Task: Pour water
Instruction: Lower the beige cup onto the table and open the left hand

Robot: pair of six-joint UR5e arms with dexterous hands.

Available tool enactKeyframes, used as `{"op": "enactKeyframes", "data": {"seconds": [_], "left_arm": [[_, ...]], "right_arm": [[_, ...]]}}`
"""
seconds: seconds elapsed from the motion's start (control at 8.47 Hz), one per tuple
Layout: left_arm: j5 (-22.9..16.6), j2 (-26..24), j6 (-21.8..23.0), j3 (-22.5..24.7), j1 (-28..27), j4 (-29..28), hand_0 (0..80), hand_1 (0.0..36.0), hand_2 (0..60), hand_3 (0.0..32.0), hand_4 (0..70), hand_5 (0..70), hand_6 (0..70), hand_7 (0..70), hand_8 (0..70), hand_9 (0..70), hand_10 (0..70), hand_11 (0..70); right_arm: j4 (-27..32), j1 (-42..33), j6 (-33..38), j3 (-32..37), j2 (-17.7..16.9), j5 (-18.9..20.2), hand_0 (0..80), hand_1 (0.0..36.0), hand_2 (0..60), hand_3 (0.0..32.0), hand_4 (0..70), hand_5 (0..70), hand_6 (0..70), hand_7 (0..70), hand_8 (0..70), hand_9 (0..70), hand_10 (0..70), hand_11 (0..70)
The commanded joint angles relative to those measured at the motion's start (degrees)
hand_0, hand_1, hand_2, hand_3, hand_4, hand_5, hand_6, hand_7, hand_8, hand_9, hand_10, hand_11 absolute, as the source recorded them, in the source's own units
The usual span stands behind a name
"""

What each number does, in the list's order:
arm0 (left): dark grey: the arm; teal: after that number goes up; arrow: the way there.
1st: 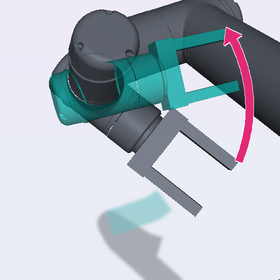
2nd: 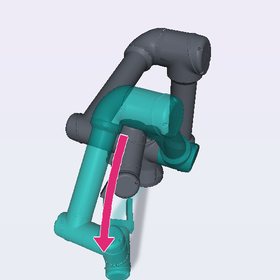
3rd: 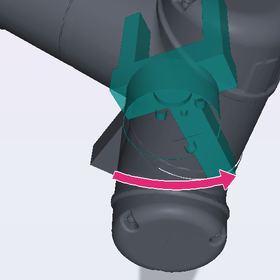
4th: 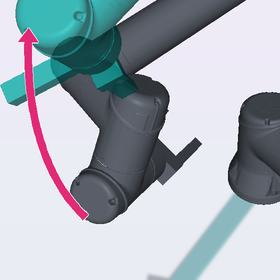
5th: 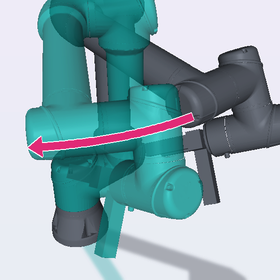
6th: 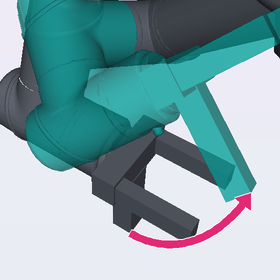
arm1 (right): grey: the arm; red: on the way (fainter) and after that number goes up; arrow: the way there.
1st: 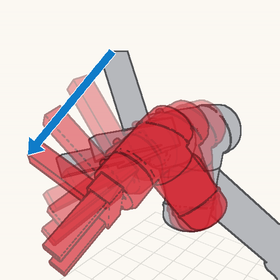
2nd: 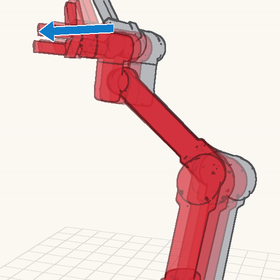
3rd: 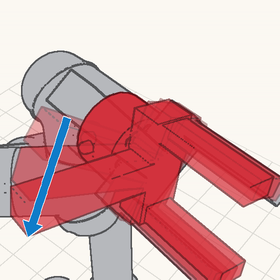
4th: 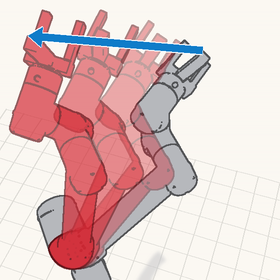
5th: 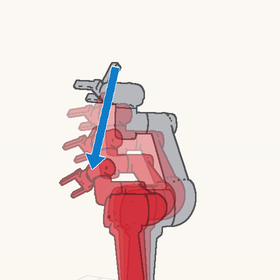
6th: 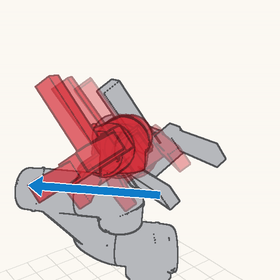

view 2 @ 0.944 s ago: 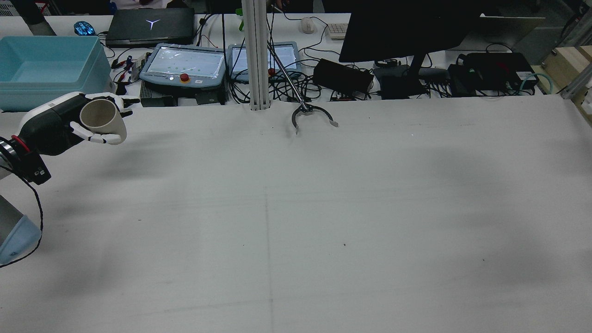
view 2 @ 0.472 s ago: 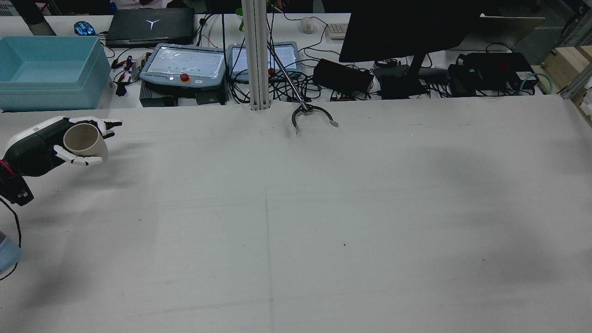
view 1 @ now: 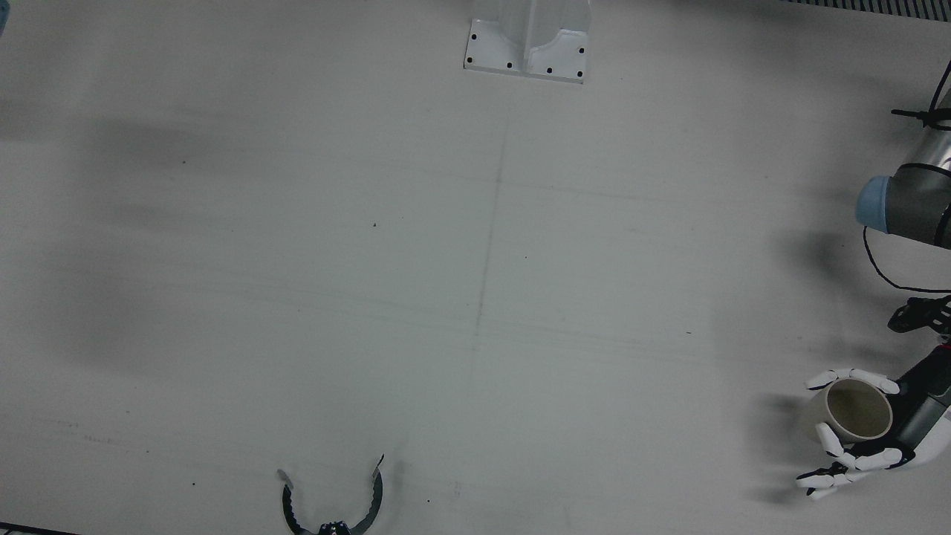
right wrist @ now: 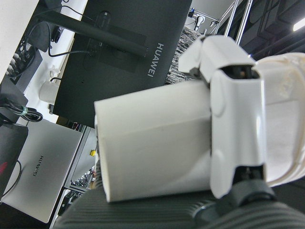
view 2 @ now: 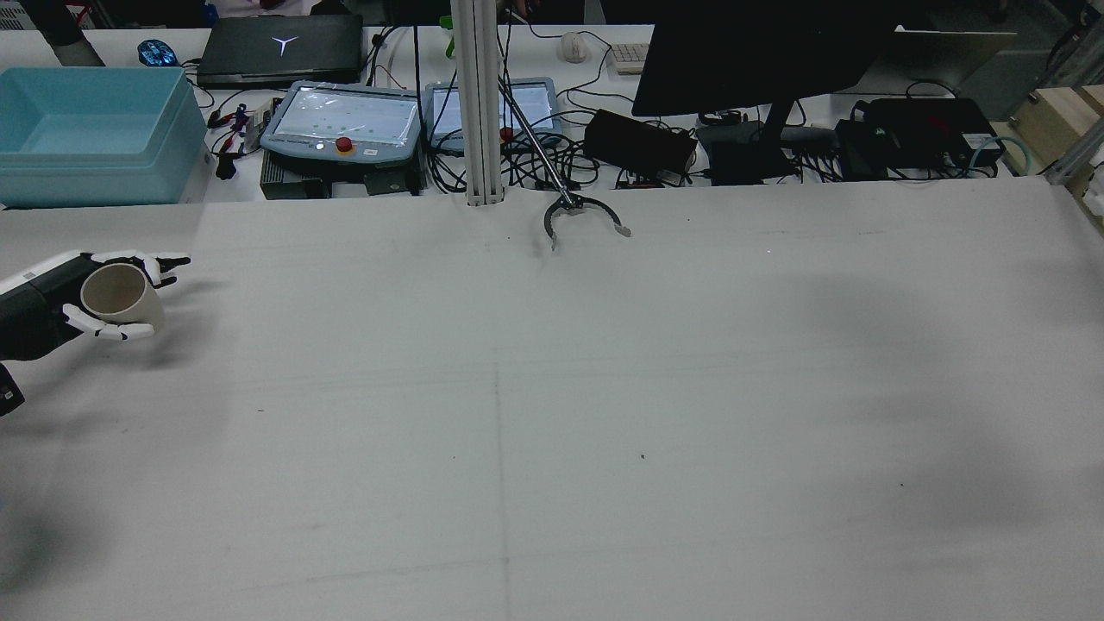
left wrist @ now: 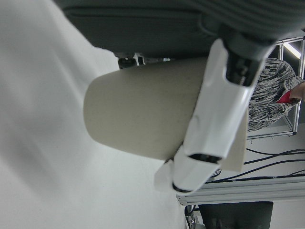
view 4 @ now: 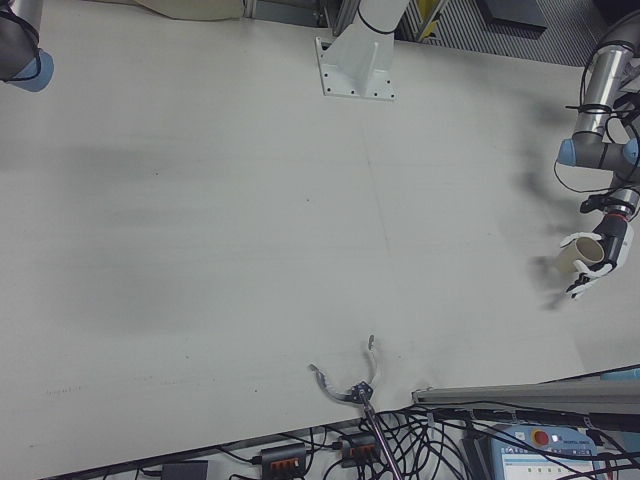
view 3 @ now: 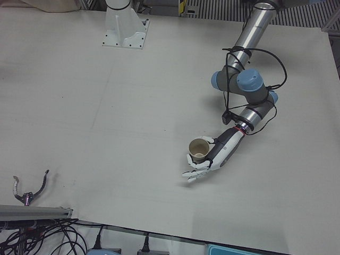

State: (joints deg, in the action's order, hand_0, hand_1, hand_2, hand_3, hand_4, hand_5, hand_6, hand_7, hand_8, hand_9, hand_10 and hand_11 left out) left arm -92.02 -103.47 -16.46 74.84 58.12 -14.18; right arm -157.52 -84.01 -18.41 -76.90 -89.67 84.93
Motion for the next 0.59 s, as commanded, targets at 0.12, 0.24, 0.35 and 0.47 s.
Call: {"op": "enactKeyframes", "data": {"seconds": [0.12,0.24,0.35,0.47], "left_arm": [[0.0,0.64,-0.06,-3.2,-0.02,-2.17,80.0,36.0,60.0,0.0,41.6,70.0,21.4,16.0,13.7,8.0,7.9,15.6],[0.0,0.64,-0.06,-3.82,-0.2,-2.43,80.0,36.0,60.0,0.0,42.0,70.0,21.6,16.1,13.8,8.1,8.0,15.7],[0.0,0.72,-0.06,-4.0,-0.28,-2.43,80.0,36.0,60.0,0.0,41.9,70.0,21.7,16.1,13.8,8.1,7.9,15.7],[0.0,0.73,-0.06,-4.35,-0.37,-2.69,80.0,36.0,60.0,0.0,42.0,70.0,21.7,16.1,13.9,8.1,8.0,15.7]], "right_arm": [[0.02,-0.1,-0.05,-0.09,-0.16,0.06,80.0,36.0,60.0,0.0,44.0,35.7,70.0,70.0,70.0,70.0,69.0,70.0],[0.02,-0.1,-0.05,-0.18,-0.16,0.06,80.0,36.0,60.0,0.0,43.9,35.6,70.0,70.0,70.0,70.0,68.7,70.0],[0.02,-0.1,-0.05,-0.26,-0.16,0.06,80.0,36.0,60.0,0.0,43.3,35.6,70.0,70.0,70.0,70.0,68.0,70.0],[0.02,-0.19,0.04,-0.27,-0.16,0.15,80.0,36.0,60.0,0.0,43.6,35.5,70.0,70.0,70.0,70.0,67.5,70.0]]}}
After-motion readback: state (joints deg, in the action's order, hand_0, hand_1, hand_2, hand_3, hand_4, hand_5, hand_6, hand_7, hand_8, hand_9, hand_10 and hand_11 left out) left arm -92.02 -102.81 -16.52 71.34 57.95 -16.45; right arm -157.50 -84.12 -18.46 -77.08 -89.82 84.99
